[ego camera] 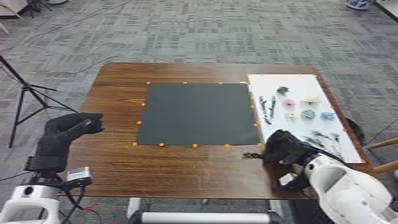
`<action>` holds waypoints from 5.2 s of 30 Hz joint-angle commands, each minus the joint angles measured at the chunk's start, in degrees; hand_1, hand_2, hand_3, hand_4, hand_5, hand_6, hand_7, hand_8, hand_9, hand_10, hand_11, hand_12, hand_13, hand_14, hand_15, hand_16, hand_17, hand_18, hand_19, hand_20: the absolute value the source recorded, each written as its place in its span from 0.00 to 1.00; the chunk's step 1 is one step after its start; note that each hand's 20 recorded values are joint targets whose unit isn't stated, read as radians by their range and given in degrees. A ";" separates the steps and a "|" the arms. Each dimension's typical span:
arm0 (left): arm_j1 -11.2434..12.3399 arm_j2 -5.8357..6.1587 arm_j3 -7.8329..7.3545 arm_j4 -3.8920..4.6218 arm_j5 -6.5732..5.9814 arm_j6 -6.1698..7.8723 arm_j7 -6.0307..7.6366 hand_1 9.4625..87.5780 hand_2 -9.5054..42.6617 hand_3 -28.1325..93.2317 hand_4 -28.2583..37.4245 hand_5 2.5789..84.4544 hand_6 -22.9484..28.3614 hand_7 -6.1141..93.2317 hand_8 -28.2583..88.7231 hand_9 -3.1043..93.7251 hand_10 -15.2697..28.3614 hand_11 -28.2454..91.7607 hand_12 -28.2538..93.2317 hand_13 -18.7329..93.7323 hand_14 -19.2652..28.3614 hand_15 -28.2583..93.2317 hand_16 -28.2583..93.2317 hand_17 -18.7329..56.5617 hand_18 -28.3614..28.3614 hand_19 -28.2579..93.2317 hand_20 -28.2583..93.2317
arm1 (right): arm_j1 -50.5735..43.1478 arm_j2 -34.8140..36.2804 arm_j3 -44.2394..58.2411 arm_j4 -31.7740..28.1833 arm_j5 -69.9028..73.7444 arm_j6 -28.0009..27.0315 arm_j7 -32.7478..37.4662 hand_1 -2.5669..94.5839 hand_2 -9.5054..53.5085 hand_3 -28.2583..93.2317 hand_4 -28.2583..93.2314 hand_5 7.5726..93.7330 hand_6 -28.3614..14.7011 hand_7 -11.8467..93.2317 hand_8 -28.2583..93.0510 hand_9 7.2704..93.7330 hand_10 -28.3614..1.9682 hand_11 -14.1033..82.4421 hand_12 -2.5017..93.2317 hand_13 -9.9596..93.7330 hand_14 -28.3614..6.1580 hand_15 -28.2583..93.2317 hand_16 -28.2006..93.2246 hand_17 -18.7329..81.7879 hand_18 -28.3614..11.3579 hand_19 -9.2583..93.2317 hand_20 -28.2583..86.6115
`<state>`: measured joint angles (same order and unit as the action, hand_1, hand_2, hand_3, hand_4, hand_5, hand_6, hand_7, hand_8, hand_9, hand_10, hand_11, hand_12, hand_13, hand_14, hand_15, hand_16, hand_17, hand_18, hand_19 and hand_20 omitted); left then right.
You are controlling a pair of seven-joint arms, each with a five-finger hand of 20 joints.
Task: Arrange flowers
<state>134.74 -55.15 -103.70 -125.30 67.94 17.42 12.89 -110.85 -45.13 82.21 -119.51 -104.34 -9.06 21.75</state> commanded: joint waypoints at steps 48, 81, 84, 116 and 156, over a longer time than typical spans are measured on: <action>-9.93 10.14 8.67 7.63 -10.18 21.00 1.66 0.14 0.73 0.77 0.00 0.69 0.47 0.24 0.17 0.60 0.66 0.39 0.32 0.52 0.72 0.34 0.24 0.36 0.69 0.32 0.41 | 41.50 -33.56 -27.97 22.90 35.04 1.94 23.10 0.70 0.00 0.67 0.16 0.78 0.45 0.47 0.39 1.00 0.45 0.42 0.29 1.00 0.73 0.74 0.42 0.96 0.63 1.00 0.56; -0.68 4.75 -3.52 6.06 7.40 0.91 -7.66 0.14 0.21 0.80 0.00 0.61 0.50 0.22 0.18 0.50 0.66 0.36 0.33 0.45 0.72 0.33 0.27 0.24 0.71 0.30 0.38 | 41.31 -35.30 -25.94 26.36 36.51 6.08 24.24 0.42 0.00 0.77 0.14 0.67 0.49 0.26 0.20 0.93 0.34 0.30 0.21 1.00 0.68 0.69 0.43 0.95 0.62 0.96 0.55; 0.40 5.27 -3.58 7.72 -1.48 8.40 -5.97 0.12 0.25 0.78 0.00 0.61 0.50 0.22 0.18 0.49 0.65 0.36 0.33 0.44 0.69 0.31 0.27 0.23 0.69 0.28 0.37 | 40.95 -32.73 -26.01 23.76 35.75 6.24 21.49 0.38 0.04 0.76 0.14 0.65 0.50 0.25 0.20 0.90 0.34 0.29 0.21 1.00 0.67 0.68 0.43 0.94 0.59 0.96 0.55; 0.18 3.61 0.66 8.27 0.59 11.81 -2.17 0.22 0.26 0.80 0.00 0.66 0.48 0.26 0.17 0.56 0.66 0.41 0.34 0.52 0.75 0.42 0.26 0.27 0.74 0.38 0.41 | 4.27 -3.58 6.72 1.68 4.66 22.60 -6.92 0.38 0.03 0.76 0.15 0.55 0.55 0.26 0.20 0.67 0.37 0.27 0.22 0.86 0.53 0.67 0.50 0.72 0.30 1.00 0.58; -1.63 4.58 0.44 2.50 -11.76 11.45 6.21 0.24 0.21 0.79 0.05 0.66 0.47 0.28 0.17 0.61 0.68 0.42 0.34 0.57 0.77 0.45 0.24 0.34 0.74 0.41 0.42 | -7.16 0.16 9.78 10.66 -25.00 19.43 0.10 0.67 0.00 0.66 0.11 0.73 0.61 0.33 0.37 0.95 0.63 0.38 0.45 0.97 0.71 0.66 0.53 0.81 0.43 1.00 0.61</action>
<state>132.35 -50.05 -102.12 -121.48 54.92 28.69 19.85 -118.08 -45.67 92.34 -108.01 -129.04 10.96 22.01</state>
